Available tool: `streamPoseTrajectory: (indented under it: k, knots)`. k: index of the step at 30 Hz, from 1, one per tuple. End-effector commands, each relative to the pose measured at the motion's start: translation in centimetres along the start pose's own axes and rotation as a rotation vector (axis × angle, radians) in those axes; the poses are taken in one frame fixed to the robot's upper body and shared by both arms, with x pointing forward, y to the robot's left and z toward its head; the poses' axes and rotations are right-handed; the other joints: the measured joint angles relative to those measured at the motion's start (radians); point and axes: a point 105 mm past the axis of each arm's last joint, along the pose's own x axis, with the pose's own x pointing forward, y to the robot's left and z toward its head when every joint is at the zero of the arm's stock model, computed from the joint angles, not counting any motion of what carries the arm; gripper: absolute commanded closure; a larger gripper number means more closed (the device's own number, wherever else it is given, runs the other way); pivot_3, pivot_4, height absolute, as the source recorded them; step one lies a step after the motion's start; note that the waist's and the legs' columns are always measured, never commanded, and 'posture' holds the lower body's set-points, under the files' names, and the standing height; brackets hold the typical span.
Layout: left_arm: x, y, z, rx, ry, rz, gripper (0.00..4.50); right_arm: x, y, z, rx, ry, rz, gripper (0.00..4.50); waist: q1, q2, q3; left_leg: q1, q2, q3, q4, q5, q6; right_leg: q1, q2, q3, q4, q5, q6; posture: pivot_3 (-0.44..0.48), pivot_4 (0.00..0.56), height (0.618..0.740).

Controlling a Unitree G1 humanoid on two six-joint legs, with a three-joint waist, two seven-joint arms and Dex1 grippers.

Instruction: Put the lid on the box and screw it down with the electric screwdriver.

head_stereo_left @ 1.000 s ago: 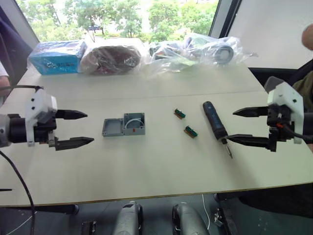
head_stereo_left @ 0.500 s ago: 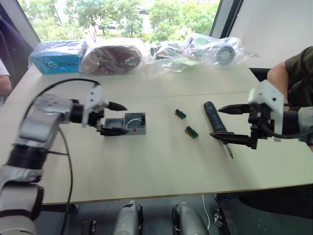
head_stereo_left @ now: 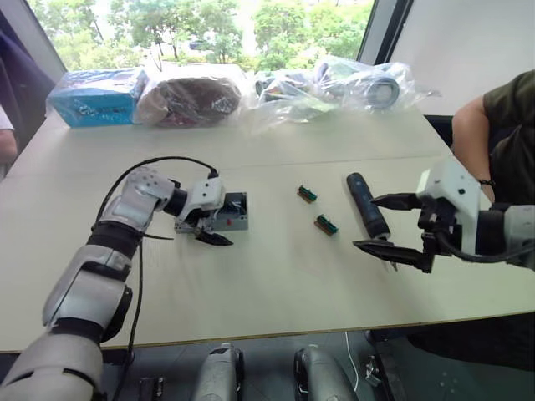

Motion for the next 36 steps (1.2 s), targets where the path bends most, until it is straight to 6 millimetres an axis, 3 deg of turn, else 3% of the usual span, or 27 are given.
streamPoseTrajectory:
  k: [1,10,11,17,25,36]
  knots:
    - [-0.3,0.7,0.9,0.050,0.000,0.014,0.70,-0.5,0.1,0.7,-0.028,-0.026,-0.024,0.00,0.000,0.000,0.000,0.000,0.000,0.000,0.000,0.000,0.000,0.000,0.000,0.000,0.000,0.000,0.000,0.000,0.150,0.740]
    - [0.1,0.6,1.8,0.076,-0.040,-0.018,4.29,-0.5,0.1,0.7,-0.024,-0.025,-0.029,0.00,-0.001,0.000,0.000,0.000,0.000,-0.002,0.000,0.000,0.000,0.000,0.000,0.000,0.000,0.000,0.000,0.000,0.150,0.740]
    - [0.2,0.5,2.0,0.083,-0.041,-0.031,4.48,-0.5,0.1,0.7,-0.024,-0.026,-0.029,0.00,-0.001,0.000,0.000,0.000,0.000,-0.002,0.000,0.000,0.000,0.000,0.000,0.000,0.000,0.000,0.000,0.000,0.150,0.740]
    - [1.1,-0.1,3.3,0.145,-0.069,-0.121,4.48,-0.6,0.1,0.6,-0.026,-0.021,-0.033,0.00,0.000,0.000,0.000,0.000,0.000,-0.002,0.001,0.000,0.000,0.000,0.000,0.000,0.000,0.000,0.001,0.000,0.150,0.740]
    - [4.8,-1.4,6.4,0.337,-0.085,-0.281,4.48,-0.7,0.4,0.6,-0.018,-0.015,-0.038,0.00,0.003,0.000,0.000,0.000,-0.001,-0.002,0.001,0.000,0.000,0.001,-0.001,0.000,0.000,0.000,0.001,0.000,0.150,0.740]
    - [6.8,-1.5,7.8,0.489,-0.017,-0.374,4.48,-0.9,0.9,0.5,-0.005,-0.009,-0.056,0.00,-0.001,0.000,0.000,0.000,0.000,-0.004,0.001,0.000,0.000,0.001,0.000,0.000,0.001,0.001,0.001,0.000,0.150,0.740]
